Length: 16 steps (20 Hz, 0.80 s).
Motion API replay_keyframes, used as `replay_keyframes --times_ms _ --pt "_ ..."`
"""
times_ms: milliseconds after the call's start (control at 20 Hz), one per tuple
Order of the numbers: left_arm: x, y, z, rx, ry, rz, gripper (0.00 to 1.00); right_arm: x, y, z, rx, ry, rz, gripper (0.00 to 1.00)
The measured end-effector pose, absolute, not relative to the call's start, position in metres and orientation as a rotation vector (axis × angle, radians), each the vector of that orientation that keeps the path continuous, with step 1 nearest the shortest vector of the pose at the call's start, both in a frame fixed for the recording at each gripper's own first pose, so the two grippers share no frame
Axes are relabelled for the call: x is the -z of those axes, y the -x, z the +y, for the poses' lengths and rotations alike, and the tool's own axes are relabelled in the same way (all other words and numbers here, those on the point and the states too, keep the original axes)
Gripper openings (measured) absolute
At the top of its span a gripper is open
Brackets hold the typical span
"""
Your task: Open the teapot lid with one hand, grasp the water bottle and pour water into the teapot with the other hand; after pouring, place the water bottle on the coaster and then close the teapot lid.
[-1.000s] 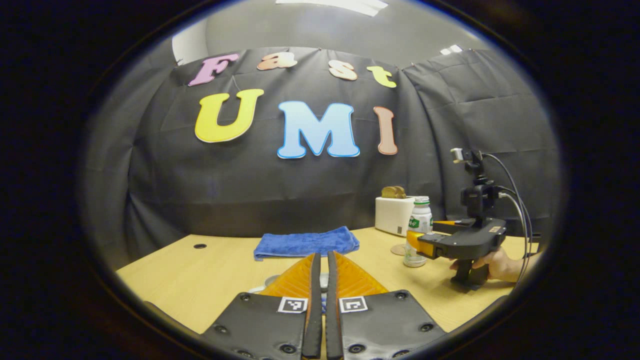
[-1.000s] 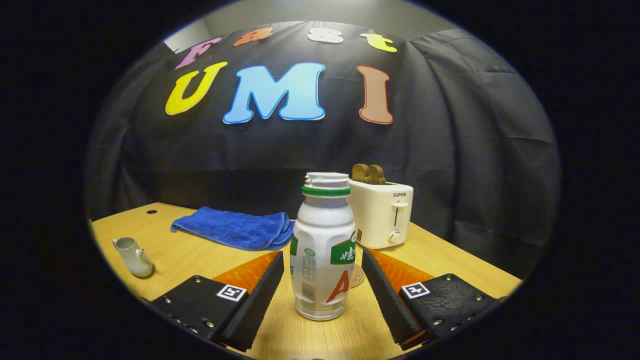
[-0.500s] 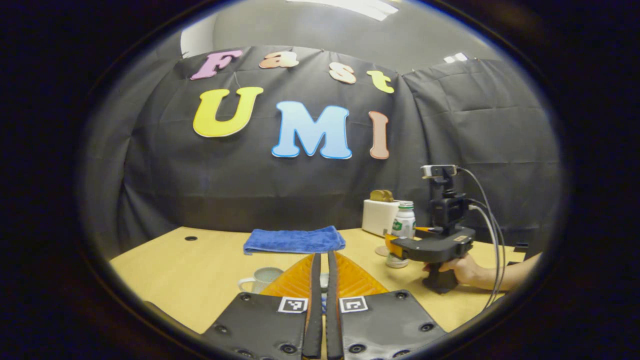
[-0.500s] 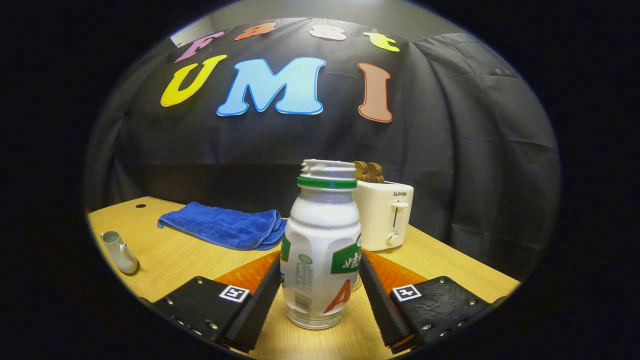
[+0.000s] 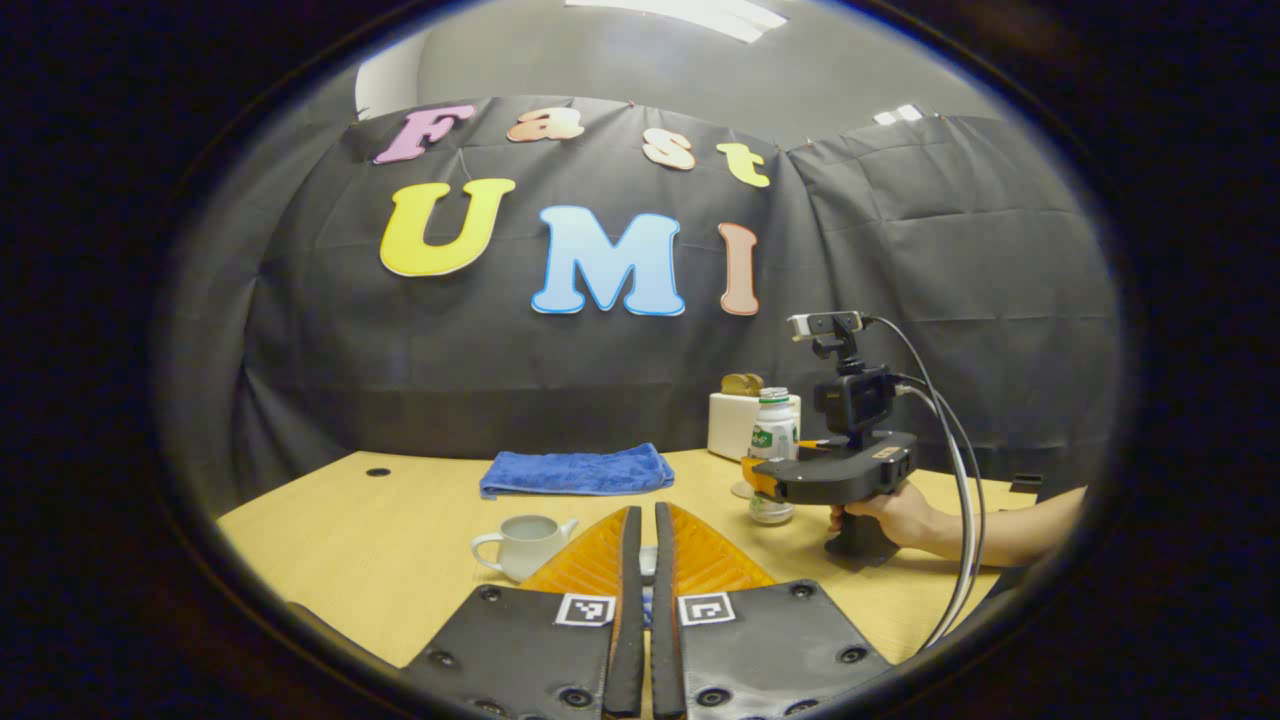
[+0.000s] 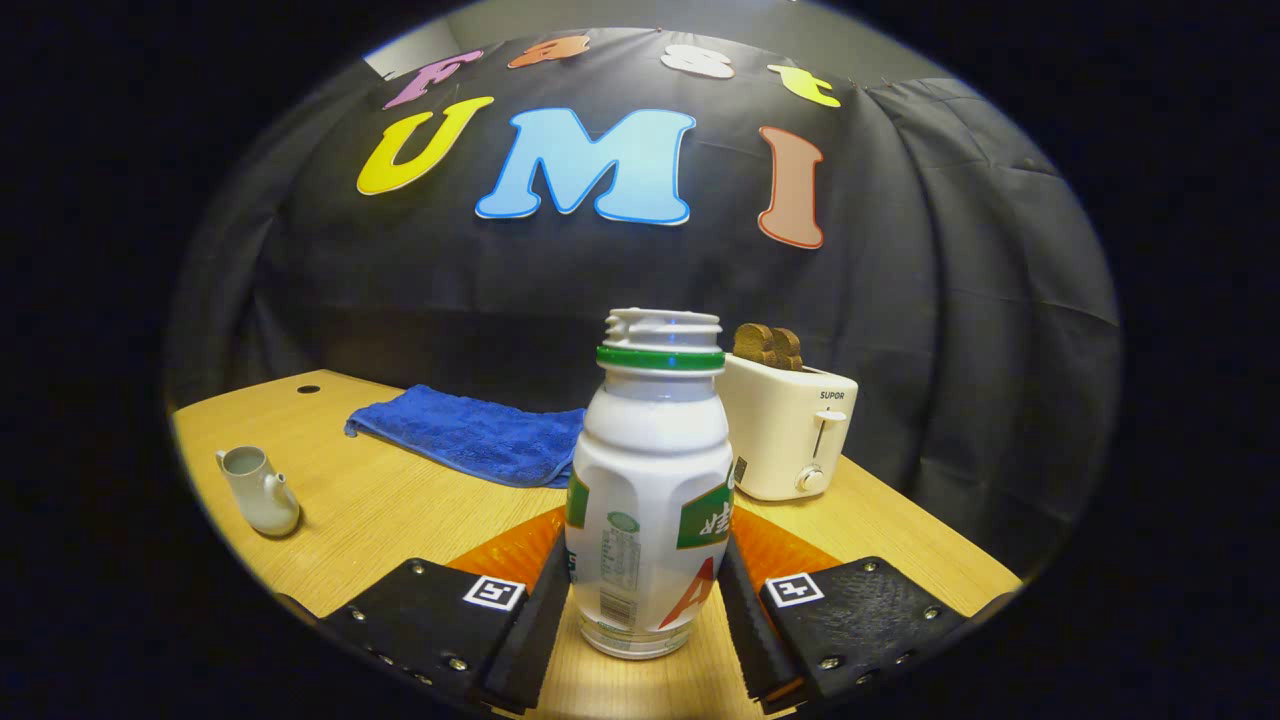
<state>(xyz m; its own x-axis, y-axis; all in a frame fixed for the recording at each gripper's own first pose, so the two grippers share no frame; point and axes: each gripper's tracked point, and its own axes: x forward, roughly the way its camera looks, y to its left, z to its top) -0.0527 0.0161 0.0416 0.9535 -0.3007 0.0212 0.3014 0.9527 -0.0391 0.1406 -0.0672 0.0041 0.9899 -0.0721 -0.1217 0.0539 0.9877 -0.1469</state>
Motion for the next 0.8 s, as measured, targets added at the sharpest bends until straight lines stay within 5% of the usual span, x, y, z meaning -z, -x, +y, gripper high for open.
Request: replay_keyframes --times_ms 800 --pt "-0.014 0.094 0.051 0.261 0.088 0.040 0.09 -0.006 -0.128 0.051 -0.129 0.740 0.108 0.73"
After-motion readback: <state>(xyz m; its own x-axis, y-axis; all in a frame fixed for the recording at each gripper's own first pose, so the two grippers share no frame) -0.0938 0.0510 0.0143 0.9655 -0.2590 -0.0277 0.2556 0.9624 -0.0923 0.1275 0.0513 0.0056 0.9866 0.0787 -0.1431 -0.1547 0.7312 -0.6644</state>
